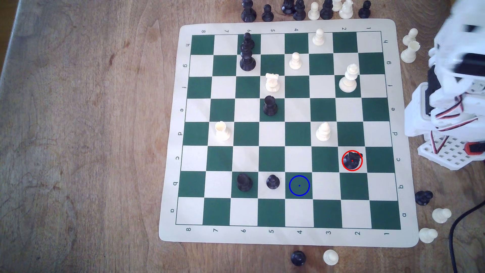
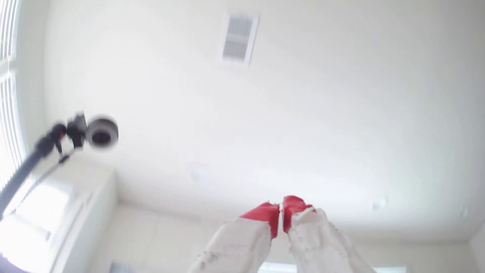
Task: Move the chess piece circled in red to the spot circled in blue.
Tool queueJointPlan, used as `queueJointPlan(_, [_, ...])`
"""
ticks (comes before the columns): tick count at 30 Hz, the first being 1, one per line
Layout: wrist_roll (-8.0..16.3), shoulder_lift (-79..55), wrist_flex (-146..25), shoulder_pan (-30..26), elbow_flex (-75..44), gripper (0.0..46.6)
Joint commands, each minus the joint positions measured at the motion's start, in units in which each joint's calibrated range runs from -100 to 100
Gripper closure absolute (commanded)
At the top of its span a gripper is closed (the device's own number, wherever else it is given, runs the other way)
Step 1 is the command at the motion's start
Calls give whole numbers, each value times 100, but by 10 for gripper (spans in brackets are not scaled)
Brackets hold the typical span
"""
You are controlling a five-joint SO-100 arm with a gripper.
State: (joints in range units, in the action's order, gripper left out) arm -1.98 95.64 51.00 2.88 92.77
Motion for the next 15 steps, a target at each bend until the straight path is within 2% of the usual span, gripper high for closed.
queueJointPlan(1, [24, 20, -2896, 131, -954, 464])
queueJointPlan(5, [29, 11, -4690, 139, -1652, 464])
queueJointPlan(9, [29, 3, -5763, 115, -2106, 464])
queueJointPlan(10, [59, 3, -6762, 84, -2477, 460])
queueJointPlan(13, [479, 3, -8228, 170, -2858, 461])
queueJointPlan(15, [650, -31, -8728, 123, -2876, 446])
